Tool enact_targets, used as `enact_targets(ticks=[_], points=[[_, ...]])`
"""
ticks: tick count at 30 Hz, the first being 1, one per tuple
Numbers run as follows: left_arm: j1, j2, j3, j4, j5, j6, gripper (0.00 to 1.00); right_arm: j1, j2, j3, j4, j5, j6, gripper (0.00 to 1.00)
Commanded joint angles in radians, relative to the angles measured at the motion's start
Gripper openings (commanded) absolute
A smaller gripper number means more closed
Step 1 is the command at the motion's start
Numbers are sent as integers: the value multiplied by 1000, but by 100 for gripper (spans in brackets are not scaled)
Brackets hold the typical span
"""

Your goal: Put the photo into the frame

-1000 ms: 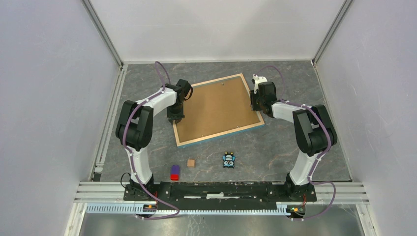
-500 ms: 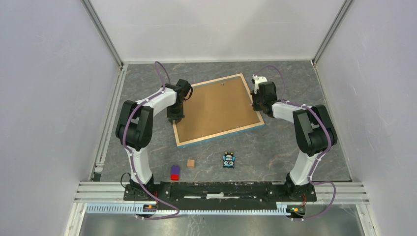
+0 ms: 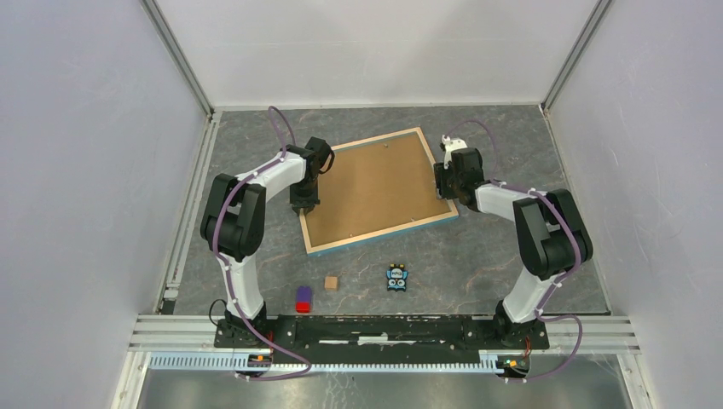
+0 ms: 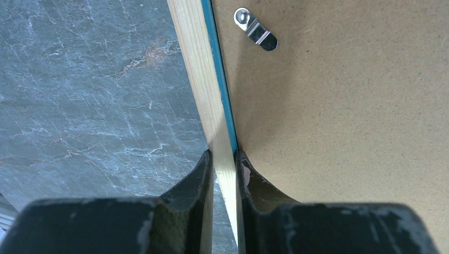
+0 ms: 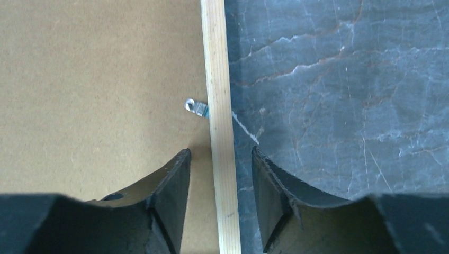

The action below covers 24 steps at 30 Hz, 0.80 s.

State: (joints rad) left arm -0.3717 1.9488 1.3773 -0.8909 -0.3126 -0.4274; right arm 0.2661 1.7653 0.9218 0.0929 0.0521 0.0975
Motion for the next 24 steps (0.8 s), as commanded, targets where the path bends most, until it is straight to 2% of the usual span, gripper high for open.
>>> enact_targets(ticks=[1, 14, 21, 24], points=[[2, 11, 20, -22, -11, 70, 4, -8, -50, -50, -6, -16, 30, 53], [1, 11, 24, -23, 2, 68, 5, -10, 48, -20, 25, -90, 111, 53], [2, -10, 34, -21, 72, 78, 24, -14, 22, -20, -45, 52, 137, 33], [1, -63, 19, 1, 108, 94, 39, -29, 8, -41, -44, 66, 179, 13]])
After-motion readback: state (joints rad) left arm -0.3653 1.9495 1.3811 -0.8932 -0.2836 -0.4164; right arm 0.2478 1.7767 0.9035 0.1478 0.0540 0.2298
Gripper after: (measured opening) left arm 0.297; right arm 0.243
